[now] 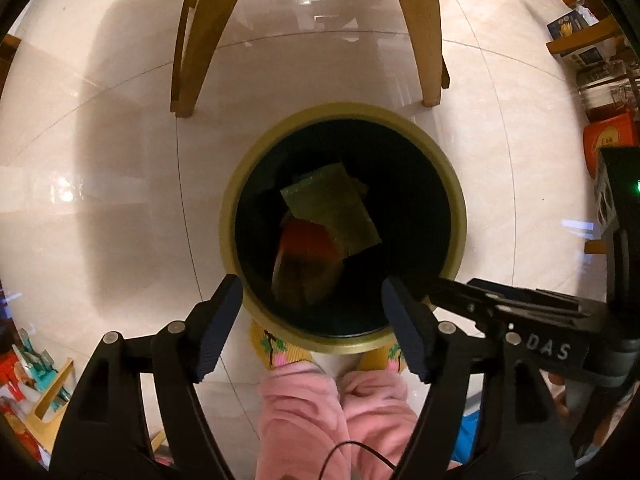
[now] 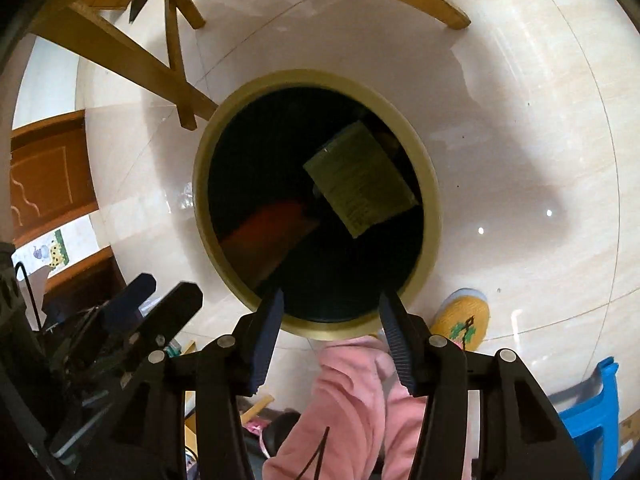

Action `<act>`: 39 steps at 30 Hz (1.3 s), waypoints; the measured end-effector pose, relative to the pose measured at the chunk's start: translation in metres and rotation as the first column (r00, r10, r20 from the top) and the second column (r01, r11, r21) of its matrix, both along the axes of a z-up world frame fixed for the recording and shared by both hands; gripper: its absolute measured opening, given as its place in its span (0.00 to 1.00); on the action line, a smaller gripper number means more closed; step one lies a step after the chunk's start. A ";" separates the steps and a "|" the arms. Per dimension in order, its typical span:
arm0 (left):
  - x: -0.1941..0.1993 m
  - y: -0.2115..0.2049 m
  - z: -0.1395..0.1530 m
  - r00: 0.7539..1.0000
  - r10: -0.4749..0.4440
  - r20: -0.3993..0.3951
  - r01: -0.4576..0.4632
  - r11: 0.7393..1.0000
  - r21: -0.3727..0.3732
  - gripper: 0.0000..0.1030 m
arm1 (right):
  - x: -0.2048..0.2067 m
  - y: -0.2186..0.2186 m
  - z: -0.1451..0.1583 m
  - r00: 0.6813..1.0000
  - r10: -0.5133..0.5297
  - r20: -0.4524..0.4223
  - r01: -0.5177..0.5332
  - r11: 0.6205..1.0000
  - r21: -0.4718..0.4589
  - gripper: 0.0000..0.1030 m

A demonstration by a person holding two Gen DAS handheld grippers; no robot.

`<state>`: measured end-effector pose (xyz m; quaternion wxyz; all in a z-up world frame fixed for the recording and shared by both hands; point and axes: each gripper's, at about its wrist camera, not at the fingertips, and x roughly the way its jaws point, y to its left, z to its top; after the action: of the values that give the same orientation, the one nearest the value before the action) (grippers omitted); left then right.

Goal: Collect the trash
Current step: 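Raise both tools and move them back over the table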

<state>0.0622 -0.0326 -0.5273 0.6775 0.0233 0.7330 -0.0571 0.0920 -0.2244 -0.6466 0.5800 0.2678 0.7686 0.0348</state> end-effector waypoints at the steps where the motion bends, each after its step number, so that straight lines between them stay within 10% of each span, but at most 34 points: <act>1: 0.001 -0.001 0.001 1.000 0.001 0.003 -0.001 1.000 0.003 0.70 | -0.001 0.000 0.003 1.000 0.004 0.011 -0.004 1.000 -0.003 0.49; 19: -0.015 0.012 0.047 0.992 0.055 0.109 -0.055 0.998 -0.002 0.71 | -0.015 0.002 0.077 0.979 0.011 0.206 0.002 0.998 -0.064 0.49; 39: -0.059 0.024 0.291 0.954 0.118 0.277 -0.092 0.990 -0.104 0.71 | -0.052 0.014 0.349 0.870 0.106 0.481 -0.017 0.982 -0.186 0.49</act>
<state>0.0030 -0.0085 -0.2358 0.7774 -0.0385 0.6258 -0.0501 0.0395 -0.2108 -0.2979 0.7752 0.1733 0.6053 0.0517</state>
